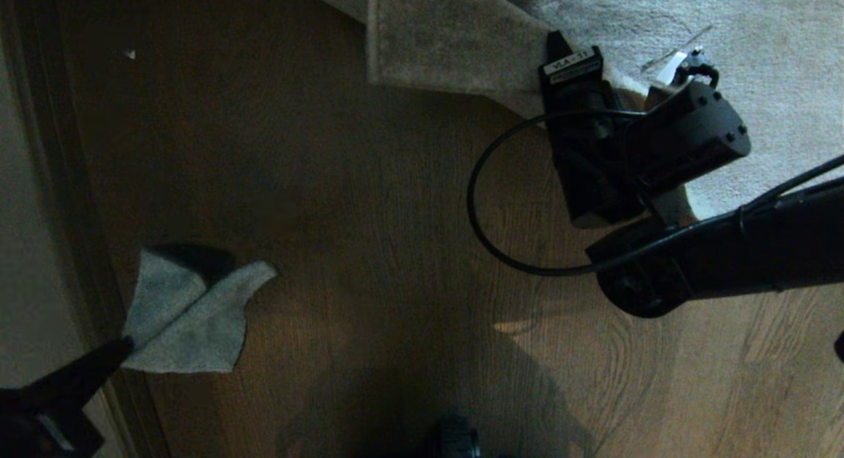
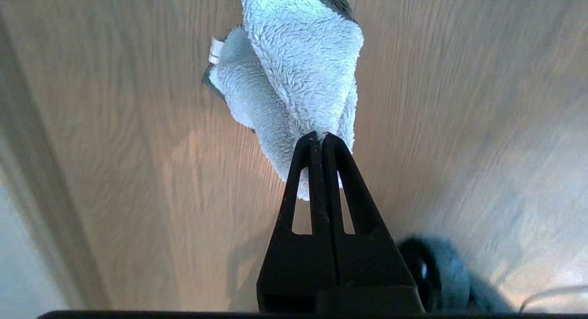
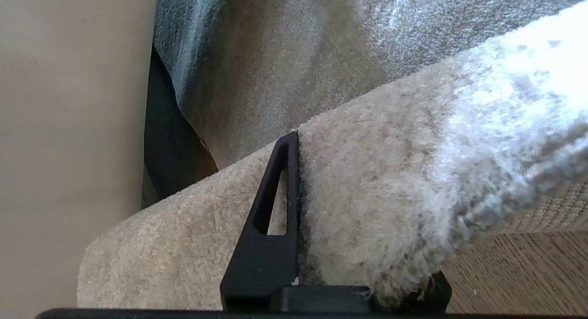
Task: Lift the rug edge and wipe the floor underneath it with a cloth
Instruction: Wipe the floor under the carpet with a rag, then lay down the carpet
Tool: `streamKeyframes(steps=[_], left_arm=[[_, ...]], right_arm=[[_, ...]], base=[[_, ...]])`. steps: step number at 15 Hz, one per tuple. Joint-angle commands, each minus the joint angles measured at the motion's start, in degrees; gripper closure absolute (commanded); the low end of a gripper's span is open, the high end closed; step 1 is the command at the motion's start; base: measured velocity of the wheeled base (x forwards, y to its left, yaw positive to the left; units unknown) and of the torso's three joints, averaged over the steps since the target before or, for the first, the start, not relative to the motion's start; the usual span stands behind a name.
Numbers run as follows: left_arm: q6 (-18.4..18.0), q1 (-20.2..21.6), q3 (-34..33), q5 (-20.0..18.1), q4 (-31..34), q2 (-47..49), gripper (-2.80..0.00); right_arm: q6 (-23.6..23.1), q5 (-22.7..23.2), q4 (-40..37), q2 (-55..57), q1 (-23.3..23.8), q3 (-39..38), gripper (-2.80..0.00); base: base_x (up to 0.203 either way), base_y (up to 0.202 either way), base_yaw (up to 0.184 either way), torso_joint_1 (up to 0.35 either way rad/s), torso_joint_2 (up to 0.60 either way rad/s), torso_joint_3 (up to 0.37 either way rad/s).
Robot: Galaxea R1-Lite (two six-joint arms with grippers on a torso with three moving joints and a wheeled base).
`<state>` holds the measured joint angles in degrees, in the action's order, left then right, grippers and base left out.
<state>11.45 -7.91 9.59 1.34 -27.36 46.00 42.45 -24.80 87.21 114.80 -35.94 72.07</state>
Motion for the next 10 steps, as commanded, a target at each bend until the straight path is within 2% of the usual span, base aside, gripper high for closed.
streamKeyframes(steps=[1,4,7,8,10], left_arm=[[-0.29,0.0,-0.81,-0.01,6.41,-10.29,0.0],[-0.94,0.0,-0.89,0.1,17.22,-19.94,0.0],[-3.12,-0.13,-0.98,0.06,26.24,-28.48,0.0],[-3.75,-0.22,-1.08,0.2,28.61,-29.73,0.0],[-4.07,-0.26,-1.4,0.24,28.8,-29.65,0.0]], right_arm=[[0.27,-0.08,2.74,0.43,-0.06,0.0,0.0],[0.61,0.01,2.74,0.78,-0.01,0.0,0.0],[0.62,0.01,2.74,0.82,-0.01,0.0,0.0],[0.71,0.01,2.74,0.87,-0.01,0.0,0.0],[0.71,0.01,2.74,0.89,-0.01,0.09,0.0]], base=[[0.0,0.0,0.0,0.0,0.0,0.0],[0.0,0.0,0.0,0.0,0.0,0.0],[0.0,0.0,0.0,0.0,0.0,0.0],[0.0,0.0,0.0,0.0,0.0,0.0],[0.0,0.0,0.0,0.0,0.0,0.0]])
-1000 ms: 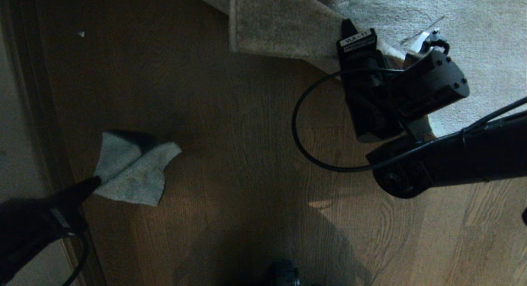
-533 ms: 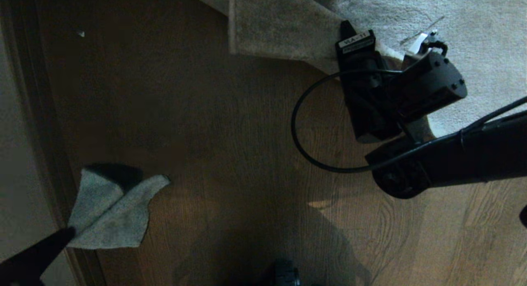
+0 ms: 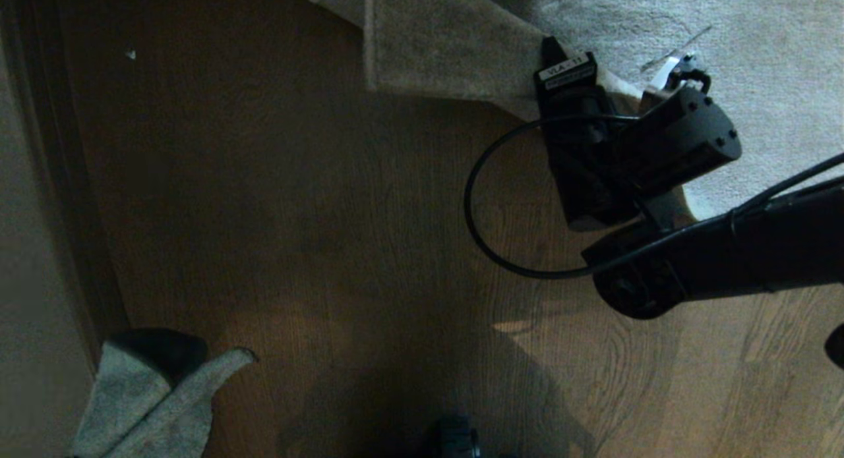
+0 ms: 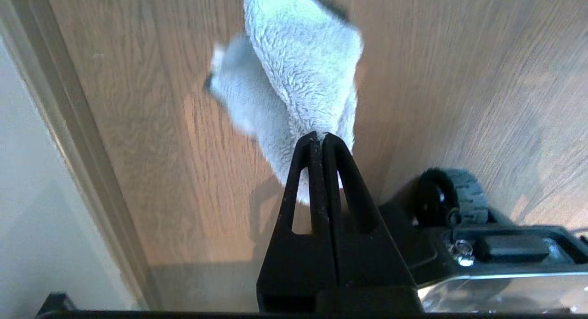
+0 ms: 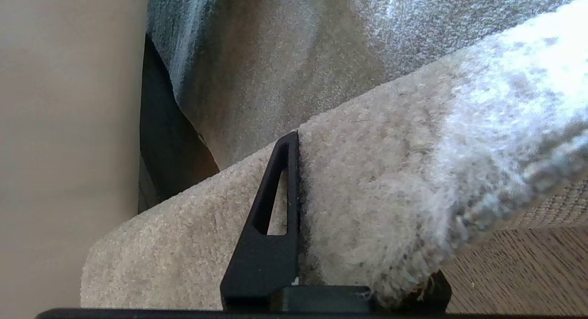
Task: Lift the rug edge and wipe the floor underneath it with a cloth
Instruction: Lay down the carpet
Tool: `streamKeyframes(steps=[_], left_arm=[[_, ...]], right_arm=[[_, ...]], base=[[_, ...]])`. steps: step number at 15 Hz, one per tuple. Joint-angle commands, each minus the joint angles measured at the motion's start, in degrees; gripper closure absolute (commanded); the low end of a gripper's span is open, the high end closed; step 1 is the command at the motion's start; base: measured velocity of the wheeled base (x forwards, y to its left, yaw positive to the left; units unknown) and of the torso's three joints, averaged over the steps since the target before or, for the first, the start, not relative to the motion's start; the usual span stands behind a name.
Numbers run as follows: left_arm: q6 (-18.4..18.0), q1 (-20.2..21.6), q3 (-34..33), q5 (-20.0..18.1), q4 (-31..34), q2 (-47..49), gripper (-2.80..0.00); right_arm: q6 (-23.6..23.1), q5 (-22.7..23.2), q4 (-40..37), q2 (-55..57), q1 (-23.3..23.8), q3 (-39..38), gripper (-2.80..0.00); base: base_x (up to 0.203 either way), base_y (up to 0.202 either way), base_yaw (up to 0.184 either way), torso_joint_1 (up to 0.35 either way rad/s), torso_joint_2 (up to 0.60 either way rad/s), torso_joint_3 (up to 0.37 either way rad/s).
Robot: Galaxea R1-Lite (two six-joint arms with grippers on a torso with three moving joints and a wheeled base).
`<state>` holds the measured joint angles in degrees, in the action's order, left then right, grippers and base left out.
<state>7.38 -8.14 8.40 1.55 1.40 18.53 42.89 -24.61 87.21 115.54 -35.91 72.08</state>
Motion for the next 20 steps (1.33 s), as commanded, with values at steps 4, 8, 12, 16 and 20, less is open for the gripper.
streamKeyframes(steps=[4,8,12,16,20], left_arm=[[-0.42,-0.03,-3.85,-0.04,-1.84,-2.19,0.0],[-1.05,-0.03,-8.31,-0.71,-6.02,-2.19,0.0],[-0.78,-0.03,-8.31,-3.57,-4.83,-2.19,0.0],[0.27,-0.03,-8.34,-3.19,-4.74,-2.19,0.0],[5.31,-0.03,-8.34,-2.79,-4.31,-2.19,0.0]], right_arm=[[0.27,-0.17,2.74,0.21,-0.03,0.07,0.0],[0.18,-0.17,2.74,0.21,-0.03,0.0,0.0],[0.18,-0.17,2.74,0.41,-0.03,0.0,0.0],[0.0,-0.17,2.74,0.83,-0.03,0.08,0.0],[-0.08,-0.17,2.74,0.83,-0.03,0.08,0.0]], base=[[0.0,0.0,0.0,0.0,0.0,0.0],[0.0,0.0,0.0,0.0,0.0,0.0],[0.0,0.0,0.0,0.0,0.0,0.0],[0.0,0.0,0.0,0.0,0.0,0.0],[0.0,0.0,0.0,0.0,0.0,0.0]])
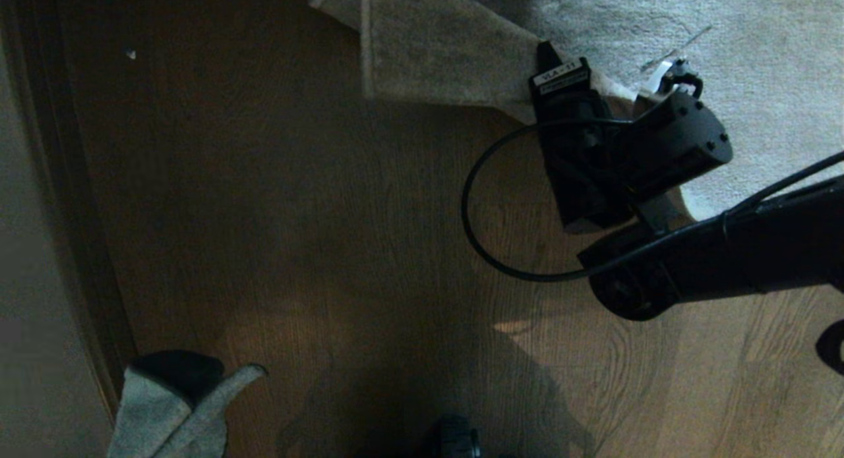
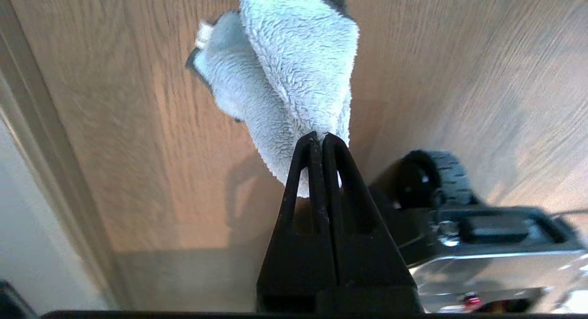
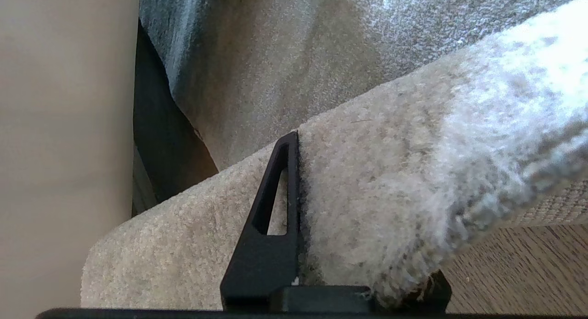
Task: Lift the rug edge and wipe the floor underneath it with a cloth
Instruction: Lay down the carpet
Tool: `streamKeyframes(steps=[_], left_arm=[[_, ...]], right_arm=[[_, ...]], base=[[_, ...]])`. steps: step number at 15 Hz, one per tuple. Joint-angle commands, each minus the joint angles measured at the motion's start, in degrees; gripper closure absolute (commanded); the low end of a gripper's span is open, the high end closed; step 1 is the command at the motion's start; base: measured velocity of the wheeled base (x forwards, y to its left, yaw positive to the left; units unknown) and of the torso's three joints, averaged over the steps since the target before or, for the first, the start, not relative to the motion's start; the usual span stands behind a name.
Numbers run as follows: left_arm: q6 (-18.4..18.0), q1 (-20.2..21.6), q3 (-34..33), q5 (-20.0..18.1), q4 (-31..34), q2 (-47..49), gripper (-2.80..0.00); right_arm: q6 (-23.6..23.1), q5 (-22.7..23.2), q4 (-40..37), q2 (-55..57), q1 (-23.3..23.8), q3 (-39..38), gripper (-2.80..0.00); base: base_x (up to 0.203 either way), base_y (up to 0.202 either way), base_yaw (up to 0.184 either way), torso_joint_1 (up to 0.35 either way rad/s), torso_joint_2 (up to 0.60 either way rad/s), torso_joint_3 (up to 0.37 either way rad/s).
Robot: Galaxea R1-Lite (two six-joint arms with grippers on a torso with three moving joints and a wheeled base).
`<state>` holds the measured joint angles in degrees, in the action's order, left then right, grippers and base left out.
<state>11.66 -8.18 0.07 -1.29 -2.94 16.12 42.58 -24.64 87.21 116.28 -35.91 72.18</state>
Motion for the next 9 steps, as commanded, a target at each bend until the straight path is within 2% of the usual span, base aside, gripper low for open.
streamKeyframes(steps=[1,2,4,7,9], left_arm=[[3.46,0.01,-0.02,0.06,0.36,0.23,0.0],[4.92,0.01,0.01,0.42,0.56,0.23,0.0],[3.79,0.01,0.01,1.34,0.48,0.23,0.0],[-3.75,0.01,0.08,1.24,0.31,0.23,0.0],[-7.05,0.01,0.33,0.79,0.48,0.23,0.0]], right_arm=[[0.22,-0.15,2.74,0.08,-0.03,-0.02,0.0],[0.14,-0.15,2.74,0.08,-0.03,-0.02,0.0],[0.13,-0.15,2.74,0.08,-0.03,-0.02,0.0],[0.13,-0.15,2.74,0.0,-0.03,-0.03,0.0],[0.13,-0.15,2.74,0.0,-0.03,-0.11,0.0]], base=[[0.0,0.0,0.0,0.0,0.0,0.0],[0.0,0.0,0.0,0.0,0.0,0.0],[0.0,0.0,0.0,0.0,0.0,0.0],[0.0,0.0,0.0,0.0,0.0,0.0],[0.0,0.0,0.0,0.0,0.0,0.0]])
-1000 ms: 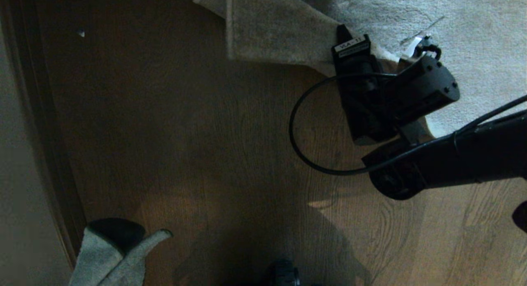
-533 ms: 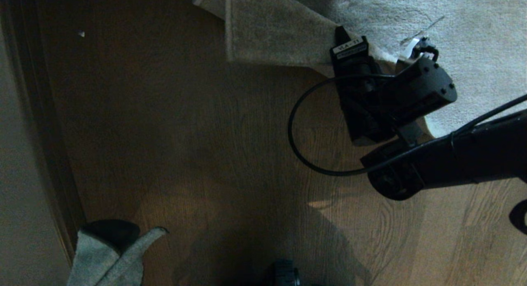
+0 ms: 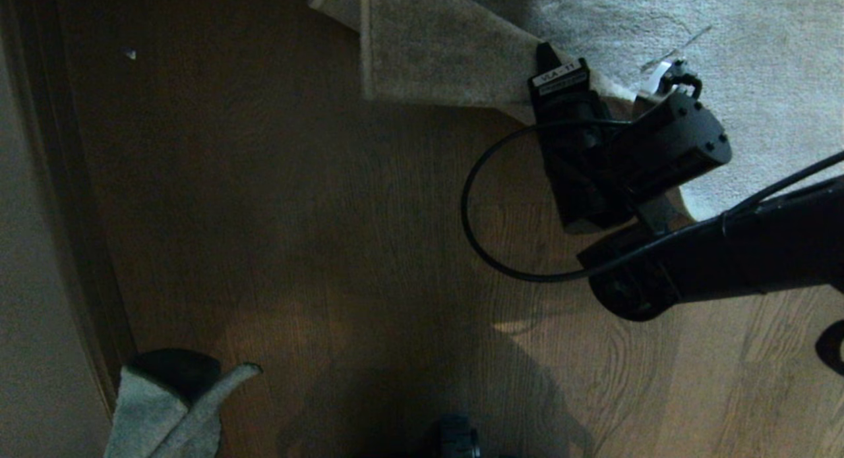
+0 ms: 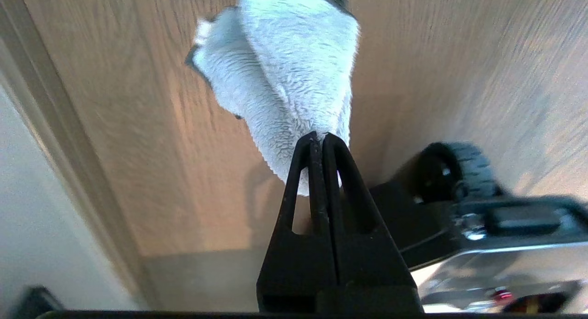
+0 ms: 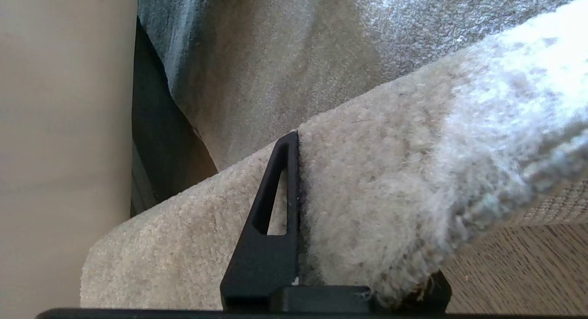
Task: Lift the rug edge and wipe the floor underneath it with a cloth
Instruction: Lay down the carpet
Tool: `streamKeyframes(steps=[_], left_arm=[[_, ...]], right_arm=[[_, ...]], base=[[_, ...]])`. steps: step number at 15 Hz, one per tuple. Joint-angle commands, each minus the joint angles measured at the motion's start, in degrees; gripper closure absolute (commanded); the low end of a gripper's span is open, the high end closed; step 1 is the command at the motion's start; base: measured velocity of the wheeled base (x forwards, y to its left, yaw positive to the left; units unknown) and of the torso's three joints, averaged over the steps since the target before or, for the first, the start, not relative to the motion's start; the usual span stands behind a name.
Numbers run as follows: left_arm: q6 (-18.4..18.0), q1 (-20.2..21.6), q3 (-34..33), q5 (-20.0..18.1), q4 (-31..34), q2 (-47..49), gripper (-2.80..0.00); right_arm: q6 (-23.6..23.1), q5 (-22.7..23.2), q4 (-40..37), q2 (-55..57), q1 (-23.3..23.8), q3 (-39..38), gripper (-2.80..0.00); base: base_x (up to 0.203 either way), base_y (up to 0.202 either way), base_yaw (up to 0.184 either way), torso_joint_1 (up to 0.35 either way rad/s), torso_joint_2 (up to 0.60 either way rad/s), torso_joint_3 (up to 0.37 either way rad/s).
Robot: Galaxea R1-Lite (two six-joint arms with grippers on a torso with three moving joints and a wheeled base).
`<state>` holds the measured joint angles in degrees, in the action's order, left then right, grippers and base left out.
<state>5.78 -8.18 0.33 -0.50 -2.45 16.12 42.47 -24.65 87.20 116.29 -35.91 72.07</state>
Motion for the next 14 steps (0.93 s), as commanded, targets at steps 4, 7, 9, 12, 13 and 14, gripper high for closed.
streamKeyframes(steps=[4,7,9,12,13,14], left_arm=[[-11.4,0.01,-0.24,-0.44,2.19,0.22,0.0],[-11.4,0.01,-0.24,-0.64,2.1,0.22,0.0],[-11.4,0.01,-0.24,-0.63,2.01,0.22,0.0],[-11.4,0.01,-0.24,-0.57,2.01,0.22,0.0],[-11.4,0.01,-0.24,-0.56,2.01,0.22,0.0],[-11.4,0.01,-0.24,-0.56,2.01,0.22,0.0]], right_arm=[[0.24,-0.14,2.75,-0.09,-0.03,0.06,0.0],[0.24,-0.14,2.75,-0.18,-0.03,0.0,0.0],[0.24,-0.14,2.75,-0.27,-0.03,0.0,0.0],[0.15,-0.14,2.75,-0.68,-0.03,0.0,0.0],[0.15,-0.14,2.75,-0.8,-0.03,0.0,0.0],[0.15,-0.14,2.75,-0.89,-0.03,-0.09,0.0]], base=[[0.0,0.0,0.0,0.0,0.0,0.0],[0.0,0.0,0.0,0.0,0.0,0.0],[0.0,0.0,0.0,0.0,0.0,0.0],[0.0,0.0,0.0,0.0,0.0,0.0],[0.0,0.0,0.0,0.0,0.0,0.0],[0.0,0.0,0.0,0.0,0.0,0.0]])
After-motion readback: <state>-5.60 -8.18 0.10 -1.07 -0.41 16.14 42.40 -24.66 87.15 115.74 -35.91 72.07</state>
